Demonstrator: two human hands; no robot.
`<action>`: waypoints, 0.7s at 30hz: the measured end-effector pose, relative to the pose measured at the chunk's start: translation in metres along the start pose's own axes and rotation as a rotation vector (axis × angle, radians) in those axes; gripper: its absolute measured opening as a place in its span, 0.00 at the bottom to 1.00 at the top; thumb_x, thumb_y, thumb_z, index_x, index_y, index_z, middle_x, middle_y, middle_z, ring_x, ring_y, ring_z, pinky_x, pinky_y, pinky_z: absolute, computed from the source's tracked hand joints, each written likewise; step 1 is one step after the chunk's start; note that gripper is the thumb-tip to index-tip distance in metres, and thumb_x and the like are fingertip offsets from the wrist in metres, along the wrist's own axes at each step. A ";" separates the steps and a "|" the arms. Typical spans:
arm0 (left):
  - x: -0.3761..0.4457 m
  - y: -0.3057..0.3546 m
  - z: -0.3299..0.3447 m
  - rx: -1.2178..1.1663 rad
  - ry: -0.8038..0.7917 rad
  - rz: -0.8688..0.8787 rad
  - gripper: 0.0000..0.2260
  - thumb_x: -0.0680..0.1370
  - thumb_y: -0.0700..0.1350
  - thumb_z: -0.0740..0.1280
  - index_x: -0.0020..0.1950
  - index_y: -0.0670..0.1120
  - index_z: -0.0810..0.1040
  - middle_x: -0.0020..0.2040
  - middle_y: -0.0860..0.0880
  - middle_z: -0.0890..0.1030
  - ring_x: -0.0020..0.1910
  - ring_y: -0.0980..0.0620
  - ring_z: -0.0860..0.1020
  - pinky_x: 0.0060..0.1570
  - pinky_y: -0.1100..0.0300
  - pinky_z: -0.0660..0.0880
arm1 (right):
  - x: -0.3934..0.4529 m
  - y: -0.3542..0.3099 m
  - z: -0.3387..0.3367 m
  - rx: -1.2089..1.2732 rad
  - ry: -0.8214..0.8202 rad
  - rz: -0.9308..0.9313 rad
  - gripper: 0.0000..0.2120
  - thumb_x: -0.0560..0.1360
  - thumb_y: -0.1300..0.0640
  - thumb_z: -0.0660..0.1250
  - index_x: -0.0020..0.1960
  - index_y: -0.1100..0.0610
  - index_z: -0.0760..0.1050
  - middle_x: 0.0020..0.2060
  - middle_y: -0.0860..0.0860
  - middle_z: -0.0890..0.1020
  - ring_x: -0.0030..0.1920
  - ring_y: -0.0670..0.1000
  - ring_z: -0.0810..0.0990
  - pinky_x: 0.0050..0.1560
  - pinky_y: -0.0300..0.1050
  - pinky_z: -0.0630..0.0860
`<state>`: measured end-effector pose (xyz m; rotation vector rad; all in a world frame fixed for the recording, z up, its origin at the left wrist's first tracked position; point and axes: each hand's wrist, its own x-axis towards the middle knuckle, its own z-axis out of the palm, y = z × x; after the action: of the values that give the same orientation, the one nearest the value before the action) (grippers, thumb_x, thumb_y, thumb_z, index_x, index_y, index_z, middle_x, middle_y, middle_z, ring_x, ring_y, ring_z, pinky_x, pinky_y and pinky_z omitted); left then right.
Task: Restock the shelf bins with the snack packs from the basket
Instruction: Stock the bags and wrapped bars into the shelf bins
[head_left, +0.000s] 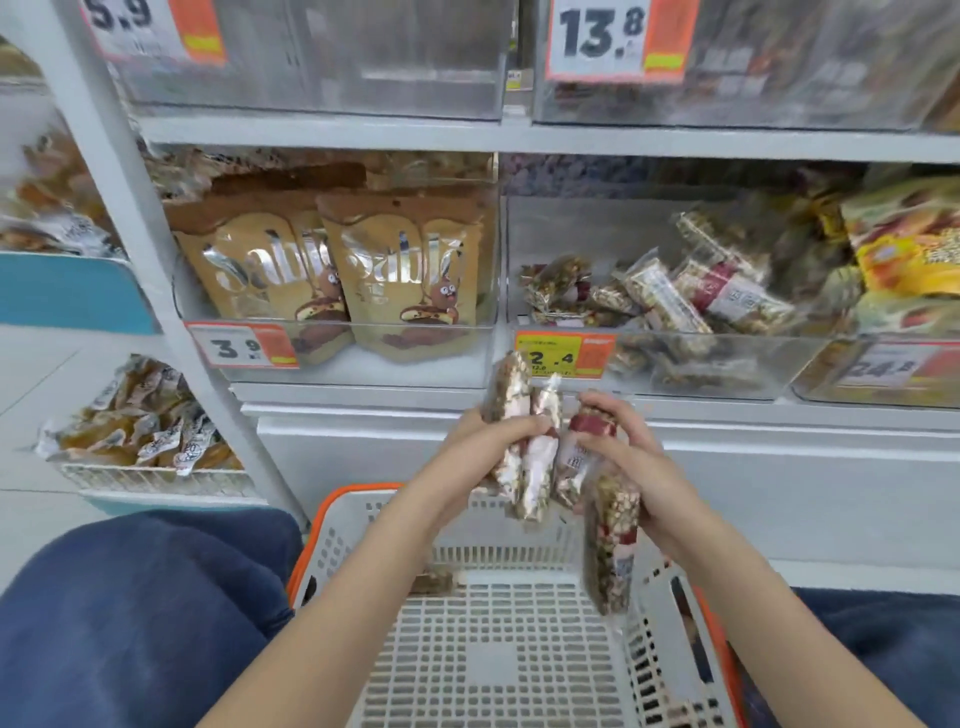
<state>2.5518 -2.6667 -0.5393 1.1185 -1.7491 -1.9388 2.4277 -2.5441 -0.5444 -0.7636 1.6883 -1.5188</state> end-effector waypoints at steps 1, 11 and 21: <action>0.001 0.020 0.005 0.001 -0.007 0.051 0.14 0.67 0.49 0.76 0.50 0.51 0.79 0.45 0.51 0.85 0.47 0.50 0.82 0.53 0.53 0.77 | 0.001 -0.017 -0.009 0.015 0.026 -0.040 0.17 0.75 0.59 0.67 0.57 0.39 0.77 0.62 0.42 0.74 0.59 0.57 0.77 0.58 0.66 0.74; 0.056 0.133 0.030 0.058 0.150 0.110 0.26 0.69 0.52 0.74 0.58 0.42 0.66 0.52 0.47 0.76 0.48 0.48 0.75 0.43 0.56 0.71 | 0.071 -0.126 -0.123 0.460 0.563 -0.173 0.04 0.79 0.58 0.61 0.52 0.51 0.70 0.43 0.49 0.75 0.38 0.47 0.75 0.27 0.36 0.74; 0.123 0.146 0.064 0.195 0.254 0.011 0.33 0.74 0.53 0.70 0.72 0.39 0.62 0.63 0.44 0.72 0.54 0.46 0.72 0.48 0.57 0.69 | 0.179 -0.120 -0.109 0.256 0.861 -0.150 0.18 0.75 0.59 0.67 0.62 0.50 0.66 0.62 0.57 0.75 0.55 0.56 0.77 0.58 0.52 0.76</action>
<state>2.3867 -2.7355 -0.4470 1.3509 -1.8257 -1.5648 2.2324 -2.6454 -0.4439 -0.0719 1.9706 -2.3208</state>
